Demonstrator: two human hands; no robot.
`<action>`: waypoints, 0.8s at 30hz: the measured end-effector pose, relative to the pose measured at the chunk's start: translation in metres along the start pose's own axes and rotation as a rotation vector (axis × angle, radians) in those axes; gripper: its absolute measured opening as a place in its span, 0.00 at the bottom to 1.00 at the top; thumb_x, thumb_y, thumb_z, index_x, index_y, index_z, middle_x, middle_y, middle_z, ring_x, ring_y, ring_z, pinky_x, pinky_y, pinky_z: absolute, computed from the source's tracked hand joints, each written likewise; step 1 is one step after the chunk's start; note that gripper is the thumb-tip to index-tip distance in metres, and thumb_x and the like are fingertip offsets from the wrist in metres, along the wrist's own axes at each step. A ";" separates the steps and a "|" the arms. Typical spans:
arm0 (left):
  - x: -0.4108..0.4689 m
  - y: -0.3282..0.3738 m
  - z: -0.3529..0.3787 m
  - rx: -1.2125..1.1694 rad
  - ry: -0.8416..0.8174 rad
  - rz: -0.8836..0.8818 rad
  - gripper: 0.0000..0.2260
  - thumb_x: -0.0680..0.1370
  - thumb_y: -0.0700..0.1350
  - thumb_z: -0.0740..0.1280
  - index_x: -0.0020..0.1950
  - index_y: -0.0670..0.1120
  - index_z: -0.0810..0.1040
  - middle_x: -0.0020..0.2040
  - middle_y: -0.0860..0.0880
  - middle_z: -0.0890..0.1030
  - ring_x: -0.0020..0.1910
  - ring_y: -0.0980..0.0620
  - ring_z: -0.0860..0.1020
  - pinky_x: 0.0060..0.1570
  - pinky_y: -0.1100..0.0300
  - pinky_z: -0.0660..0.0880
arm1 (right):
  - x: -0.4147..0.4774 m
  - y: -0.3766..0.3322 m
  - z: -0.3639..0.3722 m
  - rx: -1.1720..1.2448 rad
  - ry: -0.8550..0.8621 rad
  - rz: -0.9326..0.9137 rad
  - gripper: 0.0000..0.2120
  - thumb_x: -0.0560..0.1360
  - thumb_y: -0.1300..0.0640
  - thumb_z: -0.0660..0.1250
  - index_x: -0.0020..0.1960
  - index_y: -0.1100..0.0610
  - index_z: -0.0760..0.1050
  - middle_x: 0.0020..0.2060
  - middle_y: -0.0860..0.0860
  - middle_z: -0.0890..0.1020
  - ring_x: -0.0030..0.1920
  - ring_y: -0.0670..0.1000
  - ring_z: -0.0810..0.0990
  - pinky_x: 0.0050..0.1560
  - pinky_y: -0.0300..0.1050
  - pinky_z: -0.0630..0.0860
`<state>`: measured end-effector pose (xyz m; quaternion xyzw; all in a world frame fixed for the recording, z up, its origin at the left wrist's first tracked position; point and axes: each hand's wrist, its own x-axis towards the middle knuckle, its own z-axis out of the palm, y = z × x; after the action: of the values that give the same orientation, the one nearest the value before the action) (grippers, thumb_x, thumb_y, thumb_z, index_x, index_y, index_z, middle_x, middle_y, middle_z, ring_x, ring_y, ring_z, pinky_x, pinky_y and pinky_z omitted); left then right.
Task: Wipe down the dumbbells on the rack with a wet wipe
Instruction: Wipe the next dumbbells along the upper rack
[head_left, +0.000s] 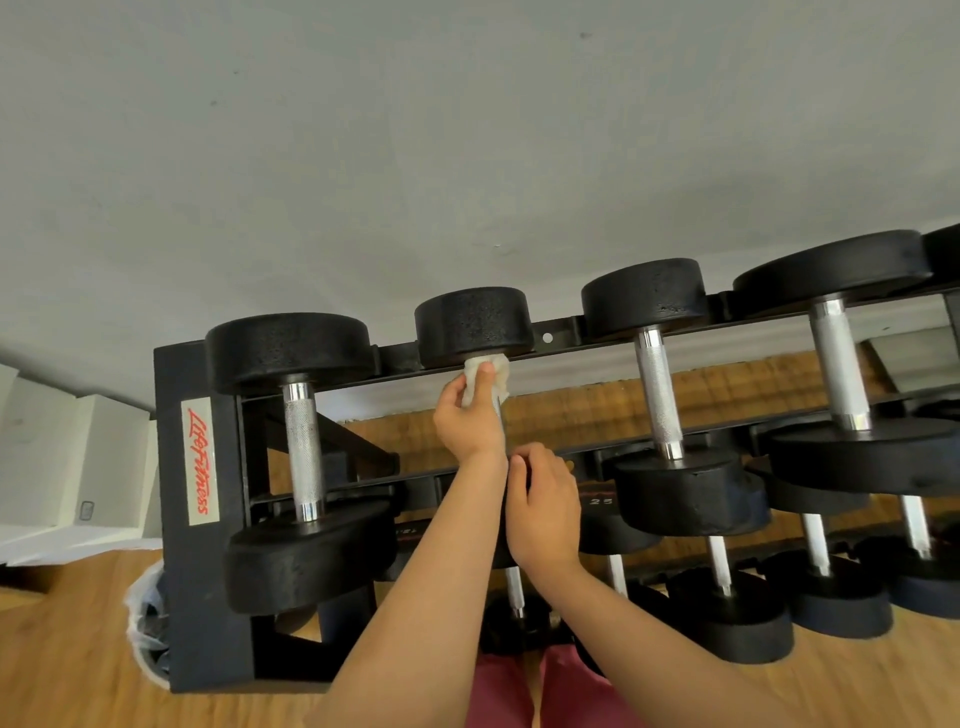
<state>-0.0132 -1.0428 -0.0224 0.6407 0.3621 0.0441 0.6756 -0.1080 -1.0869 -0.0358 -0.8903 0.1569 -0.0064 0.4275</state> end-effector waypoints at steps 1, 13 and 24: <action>0.001 0.001 0.000 -0.017 0.010 -0.011 0.12 0.77 0.51 0.70 0.56 0.45 0.81 0.50 0.51 0.80 0.46 0.56 0.77 0.45 0.65 0.75 | 0.000 0.000 0.000 0.001 0.002 -0.002 0.08 0.82 0.54 0.56 0.47 0.50 0.72 0.42 0.44 0.76 0.45 0.45 0.73 0.52 0.45 0.71; 0.018 0.006 -0.022 0.205 -0.191 0.129 0.05 0.76 0.49 0.71 0.47 0.49 0.80 0.43 0.54 0.80 0.45 0.56 0.78 0.43 0.67 0.74 | -0.001 0.002 0.001 0.009 0.007 -0.022 0.09 0.82 0.54 0.56 0.48 0.50 0.74 0.42 0.43 0.77 0.45 0.43 0.73 0.53 0.43 0.70; 0.015 -0.001 -0.060 0.517 -0.437 0.176 0.13 0.78 0.49 0.68 0.40 0.41 0.80 0.36 0.48 0.79 0.36 0.54 0.75 0.37 0.63 0.71 | -0.001 0.001 0.001 0.034 0.009 -0.039 0.15 0.79 0.48 0.50 0.48 0.52 0.74 0.41 0.44 0.77 0.44 0.44 0.73 0.49 0.40 0.68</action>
<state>-0.0351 -0.9848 -0.0245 0.8137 0.1516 -0.1291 0.5462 -0.1097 -1.0867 -0.0373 -0.8857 0.1414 -0.0216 0.4418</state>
